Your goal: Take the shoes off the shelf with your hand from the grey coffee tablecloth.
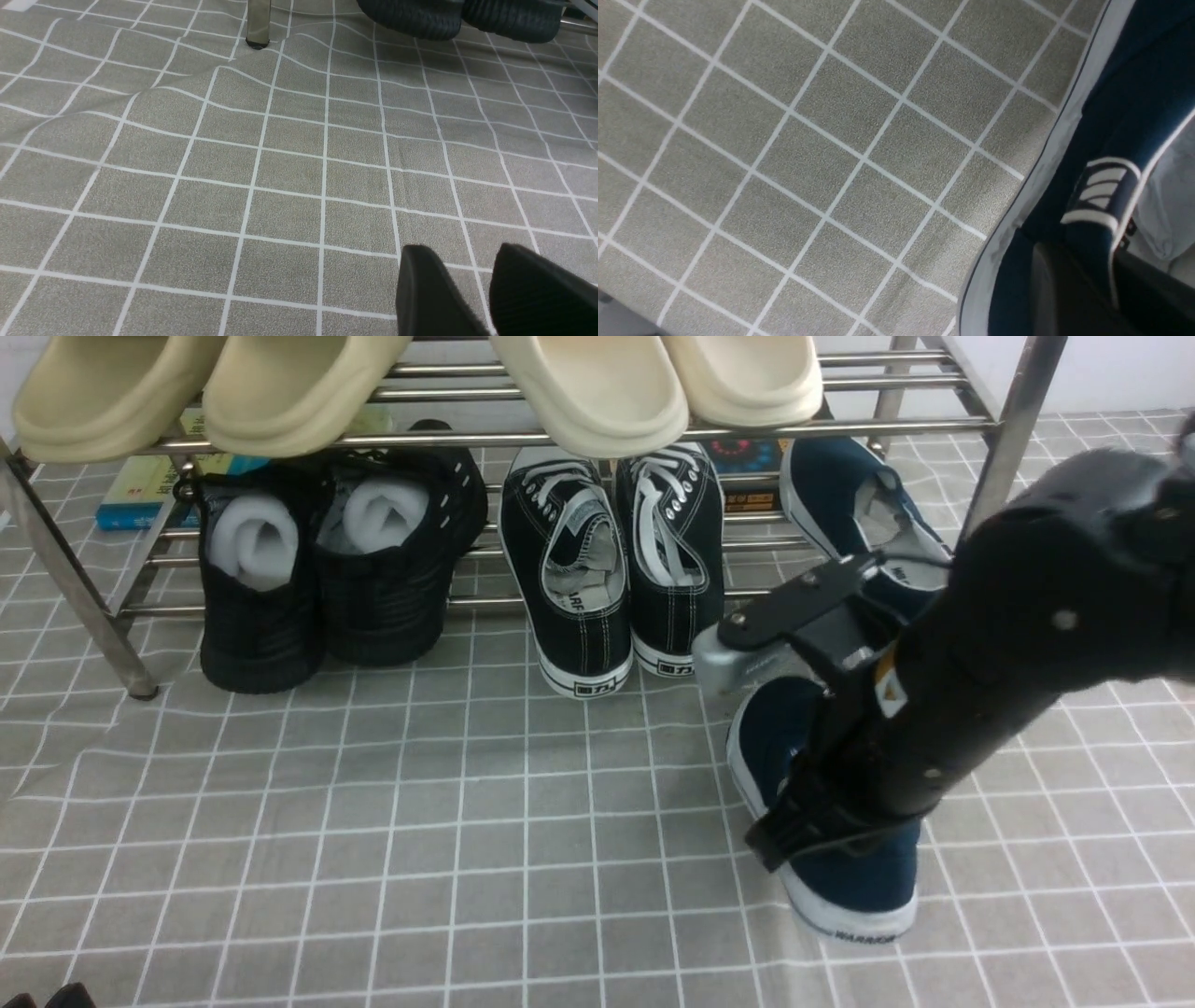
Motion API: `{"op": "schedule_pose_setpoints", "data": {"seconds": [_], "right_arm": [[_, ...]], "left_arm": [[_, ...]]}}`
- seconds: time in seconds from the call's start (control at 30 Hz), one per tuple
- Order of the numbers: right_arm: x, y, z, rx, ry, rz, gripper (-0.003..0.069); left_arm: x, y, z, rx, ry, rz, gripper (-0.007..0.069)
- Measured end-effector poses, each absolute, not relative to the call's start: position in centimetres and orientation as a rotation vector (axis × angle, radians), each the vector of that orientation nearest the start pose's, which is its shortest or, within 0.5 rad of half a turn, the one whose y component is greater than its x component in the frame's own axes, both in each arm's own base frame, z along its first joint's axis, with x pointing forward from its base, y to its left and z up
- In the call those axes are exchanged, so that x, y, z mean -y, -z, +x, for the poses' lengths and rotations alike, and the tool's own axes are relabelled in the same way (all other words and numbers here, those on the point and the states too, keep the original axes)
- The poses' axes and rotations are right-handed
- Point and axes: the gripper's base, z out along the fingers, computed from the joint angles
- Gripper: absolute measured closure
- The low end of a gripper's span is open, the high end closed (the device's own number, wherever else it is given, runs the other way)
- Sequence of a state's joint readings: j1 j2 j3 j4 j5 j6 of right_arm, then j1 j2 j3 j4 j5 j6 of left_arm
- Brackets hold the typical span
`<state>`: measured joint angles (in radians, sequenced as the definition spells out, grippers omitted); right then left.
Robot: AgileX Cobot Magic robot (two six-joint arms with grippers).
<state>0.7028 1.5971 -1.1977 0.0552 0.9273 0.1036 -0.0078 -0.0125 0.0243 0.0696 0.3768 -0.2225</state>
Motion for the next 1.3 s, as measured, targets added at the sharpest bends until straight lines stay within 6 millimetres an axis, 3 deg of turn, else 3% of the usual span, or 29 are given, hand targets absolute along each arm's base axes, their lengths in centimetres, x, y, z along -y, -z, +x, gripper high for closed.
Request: {"op": "schedule_pose_setpoints", "data": {"seconds": [0.07, 0.17, 0.2, 0.33, 0.47, 0.6, 0.77, 1.03, 1.13, 1.2, 1.27, 1.3], "right_arm": [[-21.2, -25.8, 24.3, -2.748, -0.260, -0.801, 0.0475], [-21.3, -25.9, 24.4, -2.754, -0.264, -0.800, 0.0281], [-21.3, -26.2, 24.4, -2.751, -0.260, -0.801, 0.0251], [-20.1, -29.5, 26.0, -2.656, -0.199, -0.762, 0.0114], [-18.0, -31.8, 29.2, -2.512, -0.106, -0.648, 0.0088], [-16.4, -31.4, 32.3, -2.412, -0.063, -0.552, 0.0091], [-15.6, -28.7, 35.8, -2.347, -0.004, -0.539, 0.0121], [-14.7, -24.8, 38.5, -2.359, 0.093, -0.586, 0.0202], [-14.7, -23.8, 38.8, -2.375, 0.110, -0.601, 0.0288], [-14.7, -23.6, 38.9, -2.384, 0.113, -0.602, 0.0419], [-14.6, -24.3, 38.3, -2.414, 0.107, -0.574, 0.0606], [-14.6, -24.9, 37.7, -2.446, 0.102, -0.558, 0.0630]], "left_arm": [[-0.2, -17.2, 5.2, -1.866, 0.090, -0.158, 0.0385], [-0.2, -17.2, 5.2, -1.866, 0.090, -0.158, 0.0385], [-0.2, -17.2, 5.2, -1.866, 0.090, -0.158, 0.0385], [-0.2, -17.2, 5.2, -1.866, 0.090, -0.158, 0.0385], [-0.2, -17.2, 5.2, -1.866, 0.090, -0.158, 0.0385], [-0.2, -17.2, 5.2, -1.866, 0.090, -0.158, 0.0385], [-0.2, -17.2, 5.2, -1.866, 0.090, -0.158, 0.0385], [-0.2, -17.2, 5.2, -1.866, 0.090, -0.158, 0.0385], [-0.2, -17.2, 5.2, -1.866, 0.090, -0.158, 0.0385], [-0.2, -17.2, 5.2, -1.866, 0.090, -0.158, 0.0385], [-0.2, -17.2, 5.2, -1.866, 0.090, -0.158, 0.0385], [-0.2, -17.2, 5.2, -1.866, 0.090, -0.158, 0.0385]]}}
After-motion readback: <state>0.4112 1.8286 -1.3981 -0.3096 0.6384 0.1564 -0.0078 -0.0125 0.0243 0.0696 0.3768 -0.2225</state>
